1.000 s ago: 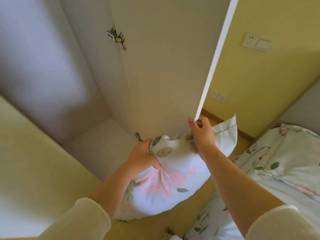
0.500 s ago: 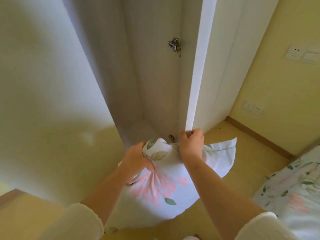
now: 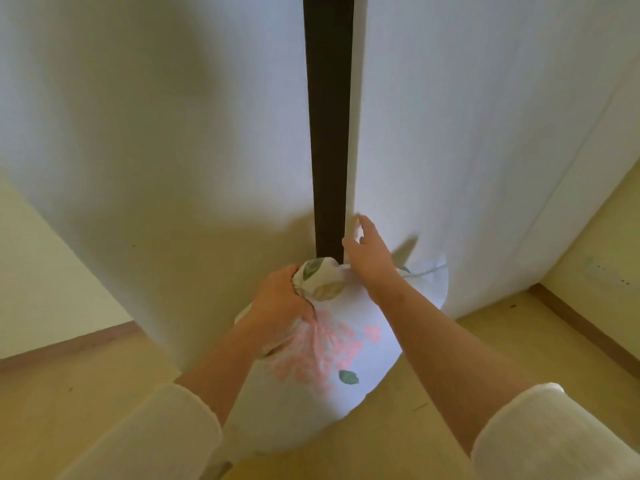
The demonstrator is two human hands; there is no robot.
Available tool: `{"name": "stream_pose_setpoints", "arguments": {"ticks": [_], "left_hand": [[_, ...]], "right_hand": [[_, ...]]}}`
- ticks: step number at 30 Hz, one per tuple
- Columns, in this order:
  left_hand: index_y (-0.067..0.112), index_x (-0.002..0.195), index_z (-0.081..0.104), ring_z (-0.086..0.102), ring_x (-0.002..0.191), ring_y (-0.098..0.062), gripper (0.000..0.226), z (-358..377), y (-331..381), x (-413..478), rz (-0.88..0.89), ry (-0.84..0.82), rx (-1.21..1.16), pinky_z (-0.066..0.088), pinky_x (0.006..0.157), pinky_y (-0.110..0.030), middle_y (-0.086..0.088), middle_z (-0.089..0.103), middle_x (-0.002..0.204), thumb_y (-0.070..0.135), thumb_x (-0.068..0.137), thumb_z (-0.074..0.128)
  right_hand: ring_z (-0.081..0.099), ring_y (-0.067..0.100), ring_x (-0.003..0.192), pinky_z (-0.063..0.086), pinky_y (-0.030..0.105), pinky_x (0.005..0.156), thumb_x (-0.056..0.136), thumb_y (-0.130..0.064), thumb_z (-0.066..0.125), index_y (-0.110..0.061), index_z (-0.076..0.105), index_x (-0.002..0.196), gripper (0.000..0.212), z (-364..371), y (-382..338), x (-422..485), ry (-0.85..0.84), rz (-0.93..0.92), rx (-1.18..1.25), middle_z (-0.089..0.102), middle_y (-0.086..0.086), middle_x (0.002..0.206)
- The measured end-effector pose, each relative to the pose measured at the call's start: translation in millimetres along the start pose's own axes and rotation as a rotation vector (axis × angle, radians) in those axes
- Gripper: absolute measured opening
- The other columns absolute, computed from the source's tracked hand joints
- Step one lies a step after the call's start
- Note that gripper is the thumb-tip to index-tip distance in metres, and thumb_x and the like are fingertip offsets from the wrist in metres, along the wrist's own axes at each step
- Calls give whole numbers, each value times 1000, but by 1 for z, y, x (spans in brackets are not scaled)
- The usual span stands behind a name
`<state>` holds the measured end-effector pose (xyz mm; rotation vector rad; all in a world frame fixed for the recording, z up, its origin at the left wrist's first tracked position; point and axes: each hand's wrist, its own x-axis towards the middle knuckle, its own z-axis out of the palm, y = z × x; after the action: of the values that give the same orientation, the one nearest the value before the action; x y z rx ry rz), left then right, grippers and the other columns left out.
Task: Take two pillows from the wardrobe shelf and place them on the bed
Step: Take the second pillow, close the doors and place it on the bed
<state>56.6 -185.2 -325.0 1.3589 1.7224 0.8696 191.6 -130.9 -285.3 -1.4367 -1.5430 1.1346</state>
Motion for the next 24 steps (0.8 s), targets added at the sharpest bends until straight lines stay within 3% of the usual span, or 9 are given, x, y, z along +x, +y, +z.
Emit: {"name": "stream_pose_setpoints", "arguments": {"ticks": [3, 8, 12, 18, 24], "left_hand": [[15, 102, 64, 65, 92, -26, 72, -12, 0, 3, 4, 83, -112, 56, 80, -46, -3, 71, 94, 7, 32, 72], [25, 86, 62, 64, 80, -15, 57, -21, 14, 9, 45, 132, -182, 52, 63, -28, 6, 67, 82, 1, 35, 71], [25, 82, 61, 63, 81, -21, 57, -25, 22, 21, 32, 195, -223, 53, 65, -32, 3, 66, 81, 1, 30, 69], [27, 73, 55, 59, 81, -24, 52, -36, 31, 36, -13, 271, -195, 51, 74, -39, 5, 61, 76, 5, 28, 68], [24, 69, 54, 56, 76, -23, 48, -41, 21, 41, -65, 316, -233, 47, 63, -32, 5, 60, 72, 0, 30, 69]], "right_hand": [[22, 20, 142, 25, 38, 115, 96, -11, 42, -19, 11, 147, 61, 3, -25, 15, -9, -160, -3, 16, -1, 156], [6, 19, 146, 20, 37, 115, 90, -3, 47, -19, -1, 148, 77, -4, -30, 29, -79, -192, 9, -5, -3, 159], [7, 19, 146, 24, 32, 110, 85, 1, 46, -21, 4, 149, 79, -13, -30, 40, -218, -199, 1, -6, -6, 159], [6, 14, 146, 22, 43, 116, 84, 3, 41, -27, 0, 148, 81, -13, -30, 60, -392, -160, 76, -17, -16, 156], [0, 16, 147, 22, 45, 117, 83, 2, 46, -19, -5, 148, 85, 4, -38, 79, -415, -187, -34, -25, -12, 154]]}}
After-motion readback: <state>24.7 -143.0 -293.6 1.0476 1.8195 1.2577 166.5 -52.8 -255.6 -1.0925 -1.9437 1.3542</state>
